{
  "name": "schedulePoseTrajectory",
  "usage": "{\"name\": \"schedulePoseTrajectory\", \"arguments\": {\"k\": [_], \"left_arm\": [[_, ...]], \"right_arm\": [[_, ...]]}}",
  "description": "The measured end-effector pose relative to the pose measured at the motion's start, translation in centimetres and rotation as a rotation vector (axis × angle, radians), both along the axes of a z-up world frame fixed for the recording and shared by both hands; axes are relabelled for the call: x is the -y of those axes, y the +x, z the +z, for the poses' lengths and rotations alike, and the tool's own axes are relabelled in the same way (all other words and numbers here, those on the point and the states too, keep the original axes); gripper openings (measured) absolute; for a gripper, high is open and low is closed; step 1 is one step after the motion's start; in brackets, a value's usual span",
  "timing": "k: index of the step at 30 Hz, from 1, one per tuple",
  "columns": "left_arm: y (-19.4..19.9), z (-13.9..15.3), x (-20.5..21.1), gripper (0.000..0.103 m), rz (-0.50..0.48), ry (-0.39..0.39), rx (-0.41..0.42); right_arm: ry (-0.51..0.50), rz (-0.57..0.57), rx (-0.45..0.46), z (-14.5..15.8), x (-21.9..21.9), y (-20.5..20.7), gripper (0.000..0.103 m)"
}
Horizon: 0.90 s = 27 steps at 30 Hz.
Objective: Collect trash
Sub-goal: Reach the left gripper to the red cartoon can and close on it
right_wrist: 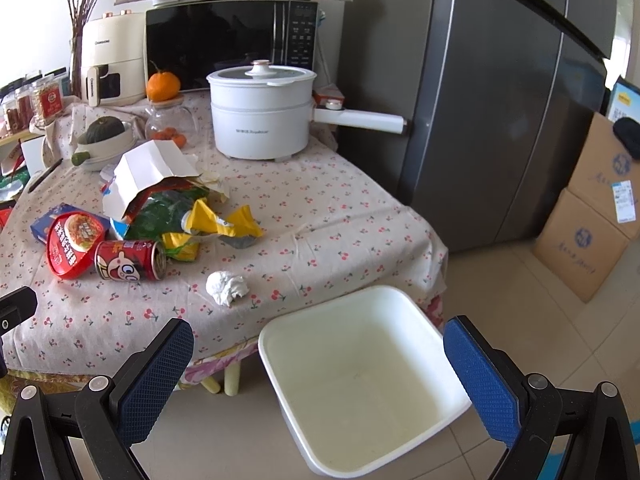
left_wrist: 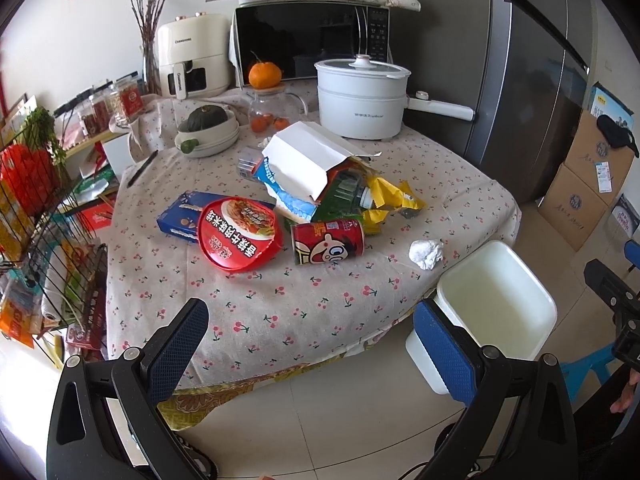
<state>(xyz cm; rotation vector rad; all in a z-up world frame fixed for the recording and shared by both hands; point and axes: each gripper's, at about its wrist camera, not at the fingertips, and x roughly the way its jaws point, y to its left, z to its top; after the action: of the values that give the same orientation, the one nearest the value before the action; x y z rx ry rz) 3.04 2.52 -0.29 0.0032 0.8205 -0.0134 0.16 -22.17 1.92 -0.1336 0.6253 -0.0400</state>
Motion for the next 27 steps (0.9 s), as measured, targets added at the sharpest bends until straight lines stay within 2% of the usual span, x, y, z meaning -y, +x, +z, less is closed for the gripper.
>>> {"name": "schedulePoseTrajectory", "arguments": {"k": [3, 8, 11, 14, 17, 20, 27], "left_arm": [[2.3, -0.6, -1.9, 0.103, -0.013, -0.048, -0.064], [6.3, -2.8, -3.8, 0.103, -0.044, -0.081, -0.177], [8.9, -4.2, -4.0, 0.103, -0.088, -0.085, -0.219], [10.9, -5.8, -3.0, 0.102, -0.096, -0.095, -0.275], [12.3, -7.0, -1.4, 0.102, -0.087, -0.122, -0.293], [13.6, -8.4, 0.5, 0.102, -0.06, -0.143, -0.299], [16.2, -10.8, 2.0, 0.102, 0.049, -0.122, -0.275]], "right_arm": [[0.006, 0.023, -0.001, 1.2, 0.2, 1.6, 0.103], [0.02, 0.099, -0.088, 2.1, -0.3, 6.7, 0.103], [0.029, 0.149, -0.174, 1.4, -1.2, 10.4, 0.103], [0.091, 0.177, -0.261, -0.3, -1.3, 13.8, 0.102], [0.127, 0.144, -0.289, -2.5, -0.6, 15.6, 0.103], [0.13, 0.134, -0.357, -4.5, 0.2, 17.0, 0.102], [0.117, 0.139, -0.395, -5.8, 0.6, 19.2, 0.103]]}}
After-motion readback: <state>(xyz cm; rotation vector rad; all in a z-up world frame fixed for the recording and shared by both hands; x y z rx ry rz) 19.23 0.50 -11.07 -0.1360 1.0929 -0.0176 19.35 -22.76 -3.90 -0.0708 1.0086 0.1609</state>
